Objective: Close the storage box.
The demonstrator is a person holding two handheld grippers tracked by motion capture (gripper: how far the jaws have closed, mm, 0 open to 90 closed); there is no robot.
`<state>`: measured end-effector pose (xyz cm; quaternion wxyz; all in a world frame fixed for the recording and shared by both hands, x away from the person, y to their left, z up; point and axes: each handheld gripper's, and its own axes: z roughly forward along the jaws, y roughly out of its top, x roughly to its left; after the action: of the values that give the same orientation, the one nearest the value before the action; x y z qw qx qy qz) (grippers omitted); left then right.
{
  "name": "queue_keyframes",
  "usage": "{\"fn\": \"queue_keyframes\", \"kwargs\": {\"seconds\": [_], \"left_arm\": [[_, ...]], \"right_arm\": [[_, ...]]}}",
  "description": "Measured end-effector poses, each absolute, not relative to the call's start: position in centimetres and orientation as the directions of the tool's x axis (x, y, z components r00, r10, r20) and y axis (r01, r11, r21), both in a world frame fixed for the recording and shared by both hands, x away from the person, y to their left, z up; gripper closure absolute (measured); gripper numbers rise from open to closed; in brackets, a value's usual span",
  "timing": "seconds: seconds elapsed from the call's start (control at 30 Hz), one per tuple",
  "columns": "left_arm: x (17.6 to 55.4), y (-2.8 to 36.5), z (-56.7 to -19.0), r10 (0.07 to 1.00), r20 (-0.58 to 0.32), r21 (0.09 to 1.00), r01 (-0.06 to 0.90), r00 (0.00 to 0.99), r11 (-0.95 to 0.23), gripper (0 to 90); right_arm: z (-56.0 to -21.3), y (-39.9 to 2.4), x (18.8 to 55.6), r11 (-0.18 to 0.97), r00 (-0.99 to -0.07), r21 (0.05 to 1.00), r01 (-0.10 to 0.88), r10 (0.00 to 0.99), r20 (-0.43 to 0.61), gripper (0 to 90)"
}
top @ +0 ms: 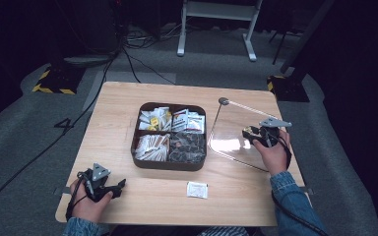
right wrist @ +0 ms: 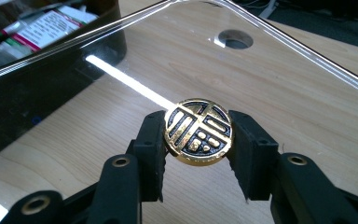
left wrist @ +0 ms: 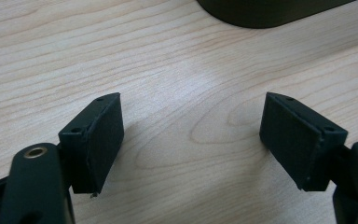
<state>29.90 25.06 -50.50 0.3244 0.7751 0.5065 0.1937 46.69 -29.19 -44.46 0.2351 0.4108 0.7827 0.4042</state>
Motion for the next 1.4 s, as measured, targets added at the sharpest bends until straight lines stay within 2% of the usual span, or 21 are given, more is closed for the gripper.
{"fn": "queue_keyframes", "kwargs": {"seconds": [0.57, 0.87, 1.4], "left_arm": [[30.2, 24.8, -50.5, 0.905, -0.029, 0.699, 0.656, 0.425, -0.286, 20.9], [30.5, 24.7, -50.5, 0.901, -0.028, 0.697, 0.655, 0.433, -0.294, 19.4], [30.7, 24.5, -50.5, 0.9, -0.027, 0.695, 0.655, 0.435, -0.295, 18.7]], "right_arm": [[-41.7, -27.7, 45.6, 0.302, -0.564, 0.848, 0.436, 0.826, -0.005, 58.9], [-39.7, -25.2, 45.6, 0.344, -0.602, 0.845, 0.41, 0.798, -0.033, 58.9], [-38.1, -19.6, 46.7, 0.381, -0.674, 0.837, 0.393, 0.739, -0.02, 58.9]]}}
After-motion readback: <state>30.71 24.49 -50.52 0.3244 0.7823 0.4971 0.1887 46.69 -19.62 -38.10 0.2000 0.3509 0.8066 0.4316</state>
